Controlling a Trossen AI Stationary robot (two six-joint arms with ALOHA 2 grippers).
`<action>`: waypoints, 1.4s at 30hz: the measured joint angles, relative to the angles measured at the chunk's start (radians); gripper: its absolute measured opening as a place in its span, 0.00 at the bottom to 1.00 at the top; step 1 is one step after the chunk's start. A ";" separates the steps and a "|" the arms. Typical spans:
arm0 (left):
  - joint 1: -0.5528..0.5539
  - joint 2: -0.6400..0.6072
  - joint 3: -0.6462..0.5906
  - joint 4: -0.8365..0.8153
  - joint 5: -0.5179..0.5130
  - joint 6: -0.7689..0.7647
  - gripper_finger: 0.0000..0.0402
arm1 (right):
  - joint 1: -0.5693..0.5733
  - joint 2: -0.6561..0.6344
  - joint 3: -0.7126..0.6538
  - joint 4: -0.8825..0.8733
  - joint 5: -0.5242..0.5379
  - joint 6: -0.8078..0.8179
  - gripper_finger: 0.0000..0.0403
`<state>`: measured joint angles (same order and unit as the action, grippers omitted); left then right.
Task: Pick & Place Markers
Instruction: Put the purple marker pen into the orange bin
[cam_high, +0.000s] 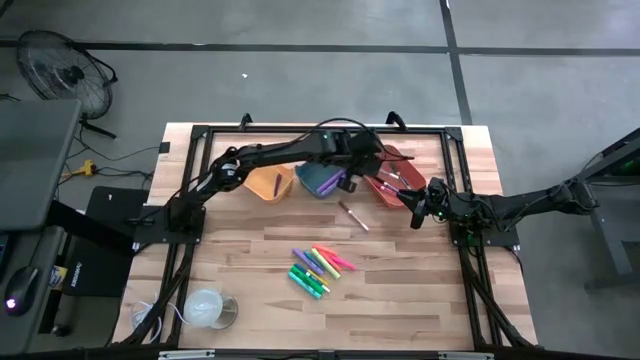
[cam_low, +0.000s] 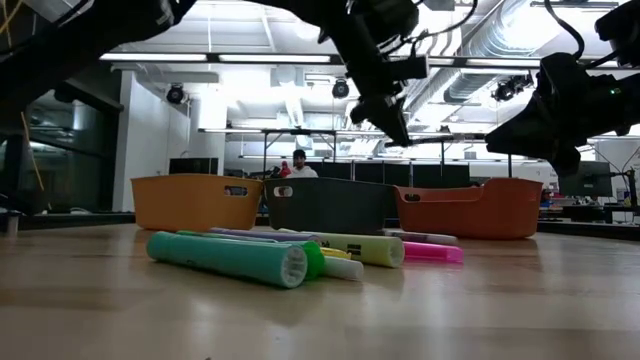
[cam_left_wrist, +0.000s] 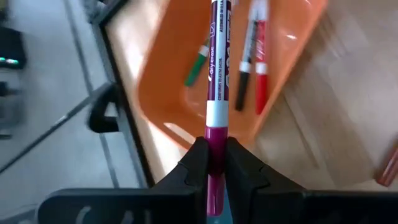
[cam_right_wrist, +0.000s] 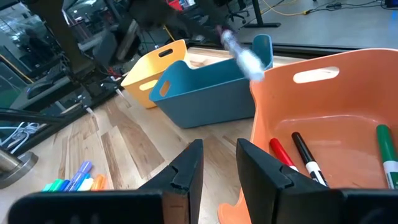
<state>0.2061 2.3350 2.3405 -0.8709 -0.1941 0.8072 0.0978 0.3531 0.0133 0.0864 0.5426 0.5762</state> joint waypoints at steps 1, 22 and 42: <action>-0.004 0.006 0.003 0.015 -0.001 -0.005 0.06 | 0.000 0.000 0.000 0.000 0.000 0.000 0.21; -0.025 -0.038 0.017 -0.022 -0.031 -0.174 0.06 | 0.000 0.000 0.000 0.001 0.000 0.000 0.21; -0.037 -0.056 0.016 0.112 0.189 -0.432 0.06 | 0.000 0.000 0.000 0.045 0.105 0.013 0.21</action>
<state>0.1687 2.2795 2.3562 -0.7587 -0.0055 0.3751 0.0975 0.3527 0.0132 0.1317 0.6480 0.5890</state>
